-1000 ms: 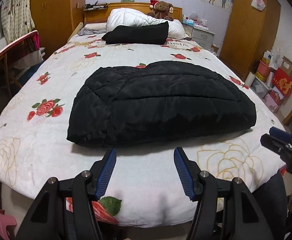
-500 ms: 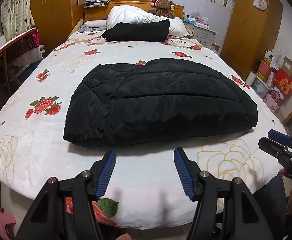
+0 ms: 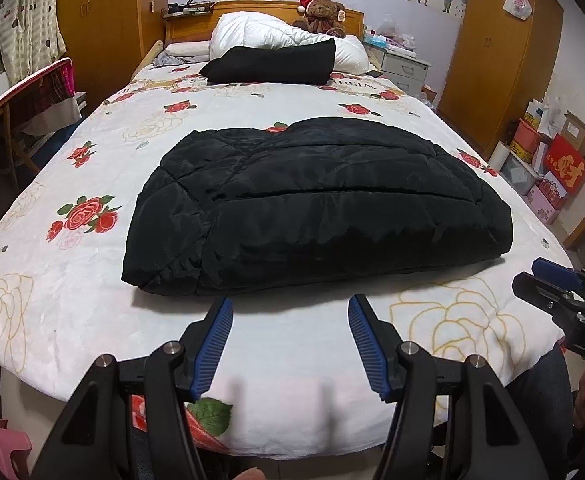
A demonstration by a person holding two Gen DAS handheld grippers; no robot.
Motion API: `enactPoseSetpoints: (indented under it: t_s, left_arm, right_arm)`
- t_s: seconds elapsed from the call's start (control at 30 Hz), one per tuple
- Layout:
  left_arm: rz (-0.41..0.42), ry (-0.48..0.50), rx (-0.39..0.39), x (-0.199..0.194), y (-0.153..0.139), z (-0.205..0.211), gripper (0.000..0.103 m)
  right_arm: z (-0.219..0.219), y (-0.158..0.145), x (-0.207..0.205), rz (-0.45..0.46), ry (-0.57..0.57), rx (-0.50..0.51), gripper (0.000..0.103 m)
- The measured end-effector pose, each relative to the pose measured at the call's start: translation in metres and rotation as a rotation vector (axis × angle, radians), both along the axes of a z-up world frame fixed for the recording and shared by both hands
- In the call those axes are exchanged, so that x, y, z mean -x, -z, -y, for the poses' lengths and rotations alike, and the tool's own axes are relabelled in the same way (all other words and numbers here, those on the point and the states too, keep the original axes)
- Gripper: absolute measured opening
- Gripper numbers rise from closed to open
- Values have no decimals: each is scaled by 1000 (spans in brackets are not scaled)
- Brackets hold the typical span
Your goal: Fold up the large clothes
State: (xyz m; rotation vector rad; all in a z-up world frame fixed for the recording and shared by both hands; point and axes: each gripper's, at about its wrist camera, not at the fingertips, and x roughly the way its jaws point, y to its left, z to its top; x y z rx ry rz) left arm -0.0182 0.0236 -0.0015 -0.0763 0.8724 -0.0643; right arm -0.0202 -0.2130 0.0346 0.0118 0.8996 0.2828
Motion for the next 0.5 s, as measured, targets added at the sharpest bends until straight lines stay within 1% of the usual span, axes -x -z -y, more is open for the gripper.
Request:
enactPoseSetpoints:
  t_s: [0.27, 0.37, 0.5]
  left_arm:
    - [3, -1, 9, 0, -1, 1, 62]
    - [4, -3, 0, 1, -3, 2, 64]
    - [3, -4, 15, 2, -5, 2, 65]
  right_arm:
    - [0, 0, 0, 1, -2, 0, 67]
    - [1, 0, 0, 1, -1, 0, 67]
    - [1, 0, 0, 0, 3, -2, 67]
